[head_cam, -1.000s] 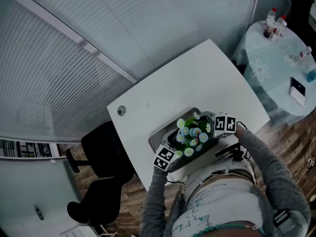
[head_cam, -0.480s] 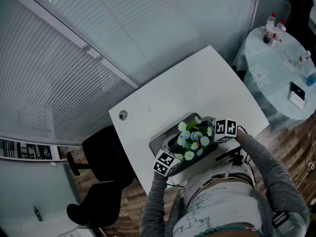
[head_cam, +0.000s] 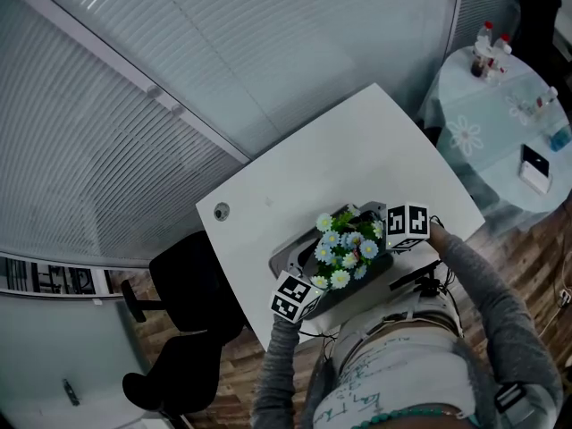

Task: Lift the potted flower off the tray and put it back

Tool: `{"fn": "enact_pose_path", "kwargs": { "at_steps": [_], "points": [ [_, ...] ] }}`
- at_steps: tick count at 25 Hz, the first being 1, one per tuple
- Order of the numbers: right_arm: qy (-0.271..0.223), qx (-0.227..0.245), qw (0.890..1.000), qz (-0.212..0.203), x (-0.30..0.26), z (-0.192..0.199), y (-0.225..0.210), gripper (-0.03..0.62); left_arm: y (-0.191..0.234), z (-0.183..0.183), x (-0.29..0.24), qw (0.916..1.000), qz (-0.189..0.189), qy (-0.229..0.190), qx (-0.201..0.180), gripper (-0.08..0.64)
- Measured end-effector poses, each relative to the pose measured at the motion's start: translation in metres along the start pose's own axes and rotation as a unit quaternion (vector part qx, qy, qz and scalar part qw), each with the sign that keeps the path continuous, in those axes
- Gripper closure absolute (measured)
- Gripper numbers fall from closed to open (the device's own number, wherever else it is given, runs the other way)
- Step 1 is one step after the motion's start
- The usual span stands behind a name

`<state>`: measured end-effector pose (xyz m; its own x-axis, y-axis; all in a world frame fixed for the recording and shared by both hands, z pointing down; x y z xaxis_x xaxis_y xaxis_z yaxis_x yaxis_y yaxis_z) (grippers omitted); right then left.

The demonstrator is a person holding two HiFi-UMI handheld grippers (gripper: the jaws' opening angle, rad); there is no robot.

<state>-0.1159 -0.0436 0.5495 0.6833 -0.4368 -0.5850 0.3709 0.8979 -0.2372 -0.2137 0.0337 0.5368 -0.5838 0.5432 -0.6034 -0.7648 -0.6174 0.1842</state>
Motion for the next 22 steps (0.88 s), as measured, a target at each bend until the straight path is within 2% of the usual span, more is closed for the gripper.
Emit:
{"fn": "enact_pose_path", "kwargs": {
  "at_steps": [8,22],
  "points": [
    [0.018,0.011,1.000,-0.005,0.014,-0.022,0.002,0.195,-0.003,-0.020,0.015,0.9999,-0.008,0.008,0.003,0.117],
    [0.023,-0.006,1.000,-0.016,0.056,-0.077,0.016,0.195,-0.014,-0.072,0.057,0.9994,-0.008,-0.026,0.021,0.117]
  ]
}}
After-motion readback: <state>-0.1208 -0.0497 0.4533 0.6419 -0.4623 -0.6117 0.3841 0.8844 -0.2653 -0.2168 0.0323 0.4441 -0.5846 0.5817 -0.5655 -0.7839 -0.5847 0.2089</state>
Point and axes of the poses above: the fingertips, and each gripper's own axes: x backward along the fingers, y to its left, z out of its underside, the point moved 6 cm from there along x, backward along the fingers, and after that the axes turned 4 degrees about y, right-handed, at the moved point
